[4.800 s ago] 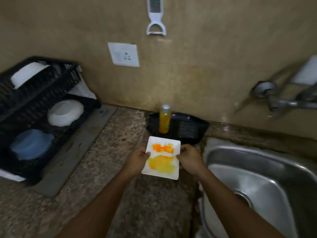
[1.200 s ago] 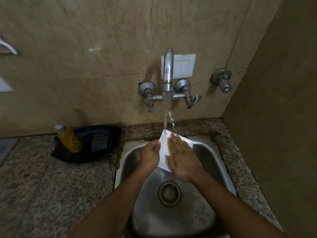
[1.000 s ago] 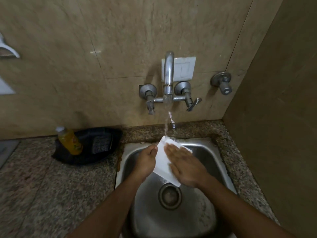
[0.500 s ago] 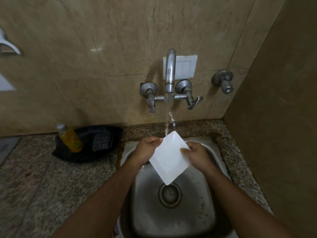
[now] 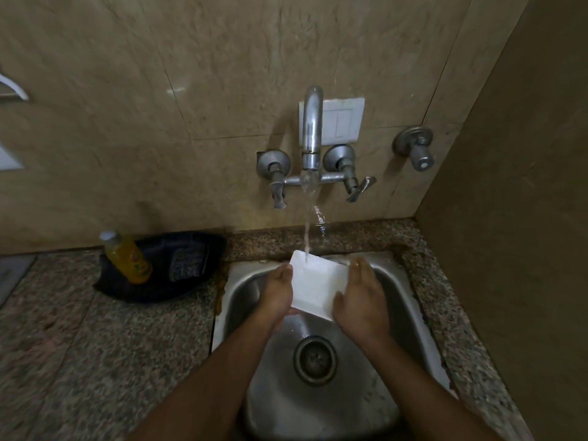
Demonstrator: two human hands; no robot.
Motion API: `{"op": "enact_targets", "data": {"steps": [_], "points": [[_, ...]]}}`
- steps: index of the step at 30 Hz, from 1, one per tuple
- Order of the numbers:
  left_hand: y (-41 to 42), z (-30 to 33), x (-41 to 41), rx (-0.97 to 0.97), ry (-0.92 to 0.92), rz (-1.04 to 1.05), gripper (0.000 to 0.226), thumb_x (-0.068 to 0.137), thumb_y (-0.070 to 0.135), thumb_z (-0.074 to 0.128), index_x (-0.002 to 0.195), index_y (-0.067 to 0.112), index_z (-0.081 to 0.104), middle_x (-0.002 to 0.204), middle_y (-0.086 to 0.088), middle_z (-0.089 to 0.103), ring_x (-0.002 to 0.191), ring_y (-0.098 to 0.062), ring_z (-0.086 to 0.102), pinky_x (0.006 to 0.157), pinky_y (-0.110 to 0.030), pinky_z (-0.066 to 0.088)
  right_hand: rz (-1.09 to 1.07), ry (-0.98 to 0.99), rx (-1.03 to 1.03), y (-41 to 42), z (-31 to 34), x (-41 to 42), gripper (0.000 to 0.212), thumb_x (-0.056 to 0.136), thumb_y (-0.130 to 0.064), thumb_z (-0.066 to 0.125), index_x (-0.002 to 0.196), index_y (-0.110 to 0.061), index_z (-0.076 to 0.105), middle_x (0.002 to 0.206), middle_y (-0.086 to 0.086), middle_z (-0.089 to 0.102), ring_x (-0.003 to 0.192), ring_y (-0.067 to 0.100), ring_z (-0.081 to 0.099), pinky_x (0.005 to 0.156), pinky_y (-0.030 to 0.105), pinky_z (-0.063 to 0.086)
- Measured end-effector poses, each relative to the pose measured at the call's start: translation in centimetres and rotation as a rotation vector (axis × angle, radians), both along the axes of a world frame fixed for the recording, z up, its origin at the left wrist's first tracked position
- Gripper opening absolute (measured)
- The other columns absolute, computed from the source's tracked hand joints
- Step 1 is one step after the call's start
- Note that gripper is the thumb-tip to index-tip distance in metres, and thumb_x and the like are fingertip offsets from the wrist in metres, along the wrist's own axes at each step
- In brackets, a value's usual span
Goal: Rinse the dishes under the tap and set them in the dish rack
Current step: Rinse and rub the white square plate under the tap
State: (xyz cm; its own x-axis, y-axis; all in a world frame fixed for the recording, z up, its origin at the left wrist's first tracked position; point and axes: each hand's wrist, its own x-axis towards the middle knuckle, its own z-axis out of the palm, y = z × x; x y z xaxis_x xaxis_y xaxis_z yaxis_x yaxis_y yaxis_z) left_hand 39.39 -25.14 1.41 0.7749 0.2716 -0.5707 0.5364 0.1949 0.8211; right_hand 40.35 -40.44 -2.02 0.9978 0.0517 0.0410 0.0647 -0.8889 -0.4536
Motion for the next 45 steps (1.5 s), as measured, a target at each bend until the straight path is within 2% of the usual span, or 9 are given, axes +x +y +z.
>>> {"op": "enact_targets", "data": {"steps": [4,7,18,22,27,31,34,38,45], "points": [[-0.4,0.2,-0.1,0.089,-0.037,-0.147,0.028,0.104,0.035,0.038,0.109,0.027,0.064,0.107,-0.002,0.069,0.095,-0.023,0.066,0.077,-0.048,0.06,0.523,0.081,-0.129,2.5,0.2,0.6,0.076,0.095,-0.051,0.014,0.156,-0.007,0.0,0.163,0.01,-0.008,0.151,0.026,-0.007,0.123,0.039,-0.001],[0.3,0.1,-0.1,0.138,-0.058,-0.132,0.028,0.104,0.031,0.038,0.105,0.024,0.065,0.108,-0.004,0.069,0.098,-0.024,0.066,0.084,-0.049,0.058,0.698,0.102,-0.128,1.9,-0.6,0.3,0.08,0.093,-0.057,0.01,0.156,-0.01,-0.006,0.162,0.004,-0.014,0.151,0.015,-0.009,0.122,0.031,-0.003],[1.5,-0.1,1.0,0.201,-0.126,-0.181,0.027,0.103,0.027,0.041,0.09,0.025,0.064,0.093,0.001,0.069,0.087,-0.02,0.067,0.081,-0.047,0.058,0.585,0.08,-0.087,2.3,0.1,0.1,0.104,0.073,-0.074,-0.025,0.156,-0.012,-0.007,0.161,0.001,-0.016,0.149,0.011,-0.015,0.122,0.036,-0.001],[1.6,-0.1,1.8,0.095,-0.16,-0.109,0.025,0.103,0.023,0.042,0.092,0.021,0.064,0.087,0.001,0.069,0.077,-0.012,0.064,0.065,-0.027,0.053,0.673,0.063,-0.066,3.2,0.9,-1.0,0.085,0.091,-0.064,0.002,0.156,-0.009,0.003,0.163,0.006,-0.005,0.151,0.016,-0.005,0.123,0.035,-0.001],[0.4,-0.6,2.2,-0.032,-0.157,-0.127,0.022,0.104,0.026,0.04,0.107,0.025,0.062,0.098,0.01,0.068,0.093,-0.01,0.063,0.09,-0.039,0.05,0.567,0.065,-0.151,2.6,1.6,1.1,0.084,0.086,-0.057,-0.001,0.156,-0.011,-0.006,0.162,0.005,-0.014,0.15,0.016,-0.014,0.122,0.04,-0.002],[1.0,-0.6,3.6,-0.211,-0.131,0.009,0.025,0.104,0.025,0.041,0.11,0.017,0.064,0.1,-0.011,0.074,0.092,-0.028,0.07,0.083,-0.039,0.055,0.759,0.025,-0.115,1.7,2.3,-0.1,0.066,0.099,-0.037,0.033,0.157,-0.014,0.01,0.164,0.005,0.006,0.151,0.016,0.007,0.122,0.03,-0.002],[0.2,-0.7,3.8,-0.272,-0.149,0.001,0.033,0.105,0.026,0.037,0.127,0.012,0.059,0.117,-0.017,0.069,0.111,-0.035,0.065,0.099,-0.051,0.049,0.671,-0.02,-0.125,1.1,1.9,1.0,0.063,0.101,-0.038,0.031,0.157,-0.015,0.014,0.163,0.005,0.012,0.151,0.017,0.011,0.123,0.039,0.008],[-0.3,-0.7,4.3,-0.217,-0.167,0.012,0.032,0.103,0.032,0.041,0.129,0.022,0.057,0.115,-0.009,0.072,0.104,-0.028,0.07,0.094,-0.046,0.055,0.675,-0.061,-0.001,2.7,2.1,0.4,0.062,0.098,-0.031,0.041,0.155,-0.018,0.021,0.159,0.003,0.029,0.144,0.015,0.029,0.12,0.034,0.021],[-0.3,-0.8,4.5,-0.166,-0.224,0.05,0.033,0.105,0.027,0.039,0.133,0.018,0.054,0.126,-0.009,0.065,0.11,-0.026,0.065,0.094,-0.04,0.053,0.676,-0.065,-0.042,2.1,1.4,-0.5,0.068,0.093,-0.021,0.044,0.156,-0.015,0.019,0.163,0.002,0.014,0.149,0.01,0.008,0.12,0.026,-0.003]]}}
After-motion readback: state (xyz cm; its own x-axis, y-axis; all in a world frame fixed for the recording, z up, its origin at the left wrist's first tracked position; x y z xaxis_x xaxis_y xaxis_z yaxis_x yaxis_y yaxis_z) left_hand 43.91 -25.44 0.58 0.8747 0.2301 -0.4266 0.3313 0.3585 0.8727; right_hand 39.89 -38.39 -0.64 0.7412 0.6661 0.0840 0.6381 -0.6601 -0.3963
